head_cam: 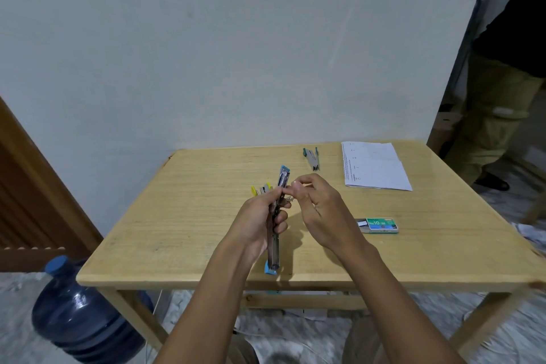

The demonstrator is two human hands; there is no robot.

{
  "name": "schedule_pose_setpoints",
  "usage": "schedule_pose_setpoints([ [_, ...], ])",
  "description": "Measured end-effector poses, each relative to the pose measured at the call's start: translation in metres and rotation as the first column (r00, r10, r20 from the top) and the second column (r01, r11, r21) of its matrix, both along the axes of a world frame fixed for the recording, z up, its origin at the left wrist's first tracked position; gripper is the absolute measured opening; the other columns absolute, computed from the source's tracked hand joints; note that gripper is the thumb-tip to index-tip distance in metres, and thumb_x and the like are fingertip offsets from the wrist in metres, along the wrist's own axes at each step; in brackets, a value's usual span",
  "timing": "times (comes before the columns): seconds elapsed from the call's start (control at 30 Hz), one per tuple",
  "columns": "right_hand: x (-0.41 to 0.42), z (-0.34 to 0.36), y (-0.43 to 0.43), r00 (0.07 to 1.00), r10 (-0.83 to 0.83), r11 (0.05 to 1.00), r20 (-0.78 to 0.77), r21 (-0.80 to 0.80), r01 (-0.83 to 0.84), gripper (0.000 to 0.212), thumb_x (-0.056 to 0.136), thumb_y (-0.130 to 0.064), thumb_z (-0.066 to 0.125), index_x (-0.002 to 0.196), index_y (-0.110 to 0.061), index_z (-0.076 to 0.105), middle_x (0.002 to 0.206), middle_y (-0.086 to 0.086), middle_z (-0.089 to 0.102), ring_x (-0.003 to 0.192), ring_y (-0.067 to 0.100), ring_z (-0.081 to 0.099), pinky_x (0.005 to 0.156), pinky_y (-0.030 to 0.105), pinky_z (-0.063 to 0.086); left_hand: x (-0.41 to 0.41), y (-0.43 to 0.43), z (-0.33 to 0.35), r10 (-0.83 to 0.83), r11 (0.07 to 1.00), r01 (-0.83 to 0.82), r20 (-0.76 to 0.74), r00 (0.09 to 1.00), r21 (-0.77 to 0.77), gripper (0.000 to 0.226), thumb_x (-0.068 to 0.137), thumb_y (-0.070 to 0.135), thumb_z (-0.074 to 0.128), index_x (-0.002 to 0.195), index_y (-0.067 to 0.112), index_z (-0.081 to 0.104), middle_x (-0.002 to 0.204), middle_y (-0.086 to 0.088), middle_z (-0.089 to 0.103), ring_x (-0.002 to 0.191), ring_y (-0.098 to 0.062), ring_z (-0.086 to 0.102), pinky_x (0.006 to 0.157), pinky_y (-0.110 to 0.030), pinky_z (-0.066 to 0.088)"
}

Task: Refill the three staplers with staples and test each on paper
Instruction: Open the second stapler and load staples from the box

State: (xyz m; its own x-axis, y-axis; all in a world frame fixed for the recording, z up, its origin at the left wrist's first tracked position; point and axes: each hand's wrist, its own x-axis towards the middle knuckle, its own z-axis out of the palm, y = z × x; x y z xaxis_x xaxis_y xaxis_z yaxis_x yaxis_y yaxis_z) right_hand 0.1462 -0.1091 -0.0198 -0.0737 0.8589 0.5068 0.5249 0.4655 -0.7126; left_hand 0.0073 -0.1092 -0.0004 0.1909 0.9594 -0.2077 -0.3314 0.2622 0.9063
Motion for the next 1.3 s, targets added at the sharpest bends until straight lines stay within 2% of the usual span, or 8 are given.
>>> schedule_pose_setpoints([
  [0.17, 0.001, -0.001, 0.003, 1.0, -0.005, 1.0, 0.008, -0.008, 0.005, 0.084, 0.088, -0.078, 0.017, 0.113, -0.017, 0.069, 0.098, -0.051, 0.049, 0.094, -0.005, 0.057, 0.077, 0.03, 0.05, 0.0, 0.0, 0.001, 0.004, 1.0, -0.004, 0.01, 1.0, -0.023, 0.027, 0.103, 0.018, 0.043, 0.097, 0.003, 0.066, 0.072, -0.005, 0.05, 0.048, -0.01, 0.036, 0.042, -0.022, 0.027],
  [0.6, -0.001, -0.012, 0.002, 0.994, 0.008, 0.988, -0.112, 0.153, 0.01, 0.01, 0.091, -0.014, 0.067, 0.089, -0.011, 0.076, 0.087, -0.004, 0.062, 0.079, 0.004, 0.062, 0.069, 0.014, 0.049, 0.0, 0.005, -0.001, 0.036, 0.999, -0.036, 0.008, 0.999, -0.037, 0.028, 0.102, 0.018, 0.046, 0.117, 0.0, 0.062, 0.07, -0.003, 0.054, 0.045, -0.01, 0.04, 0.043, -0.022, 0.03],
  [0.83, -0.001, -0.014, -0.008, 0.989, 0.076, 0.99, -0.125, 0.124, -0.061, 0.008, 0.09, -0.013, 0.068, 0.087, -0.014, 0.075, 0.086, -0.007, 0.065, 0.08, 0.007, 0.064, 0.07, 0.018, 0.052, -0.001, 0.003, -0.005, 0.02, 0.999, -0.017, 0.055, 0.998, -0.052, 0.029, 0.102, 0.019, 0.047, 0.118, -0.001, 0.061, 0.066, 0.0, 0.052, 0.048, -0.008, 0.041, 0.044, -0.021, 0.034],
  [0.9, -0.003, -0.013, -0.009, 0.961, 0.058, 0.998, -0.269, 0.028, -0.053, 0.015, 0.093, -0.013, 0.064, 0.082, -0.015, 0.075, 0.084, -0.005, 0.068, 0.079, 0.008, 0.064, 0.072, 0.023, 0.053, -0.001, 0.003, -0.004, 0.017, 0.999, -0.017, 0.017, 1.0, -0.034, 0.027, 0.102, 0.019, 0.048, 0.115, 0.0, 0.063, 0.069, -0.001, 0.053, 0.049, -0.009, 0.04, 0.044, -0.021, 0.034],
  [0.97, -0.009, -0.009, -0.008, 0.832, -0.048, 0.985, -0.553, -0.162, -0.051, 0.024, 0.098, -0.016, 0.057, 0.081, -0.013, 0.074, 0.082, -0.001, 0.07, 0.08, 0.013, 0.067, 0.075, 0.03, 0.055, 0.001, 0.004, -0.002, 0.023, 1.0, -0.023, -0.059, 0.998, 0.009, 0.025, 0.101, 0.018, 0.049, 0.108, 0.003, 0.067, 0.07, -0.001, 0.054, 0.05, -0.01, 0.039, 0.044, -0.02, 0.033],
  [1.07, -0.017, -0.003, 0.0, 0.38, -0.263, 0.871, -0.887, -0.387, -0.303, 0.033, 0.103, -0.026, 0.043, 0.097, -0.005, 0.068, 0.092, 0.011, 0.07, 0.09, 0.023, 0.068, 0.077, 0.034, 0.055, 0.005, 0.004, 0.002, 0.057, 0.989, -0.018, -0.271, 0.961, 0.144, 0.024, 0.101, 0.016, 0.049, 0.095, 0.008, 0.071, 0.065, 0.002, 0.055, 0.05, -0.01, 0.038, 0.044, -0.018, 0.031],
  [1.13, -0.02, -0.001, 0.003, 0.132, -0.347, 0.783, -0.928, -0.365, -0.503, 0.037, 0.105, -0.029, 0.037, 0.108, -0.003, 0.064, 0.1, 0.014, 0.069, 0.09, 0.024, 0.066, 0.077, 0.033, 0.053, 0.007, 0.004, 0.002, 0.123, 0.951, 0.039, -0.491, 0.862, 0.307, 0.028, 0.101, 0.014, 0.048, 0.091, 0.011, 0.074, 0.059, 0.01, 0.059, 0.048, -0.004, 0.047, 0.048, -0.014, 0.036],
  [1.3, -0.026, 0.003, 0.007, -0.112, -0.483, 0.71, -0.868, -0.313, -0.631, 0.038, 0.104, -0.026, 0.037, 0.104, -0.003, 0.067, 0.093, 0.012, 0.069, 0.094, 0.024, 0.067, 0.086, 0.031, 0.052, 0.014, 0.008, -0.002, 0.356, 0.786, 0.282, -0.775, 0.522, 0.55, 0.026, 0.1, 0.02, 0.048, 0.108, 0.023, 0.073, 0.087, -0.003, 0.064, 0.083, -0.018, 0.061, 0.08, -0.034, 0.049],
])
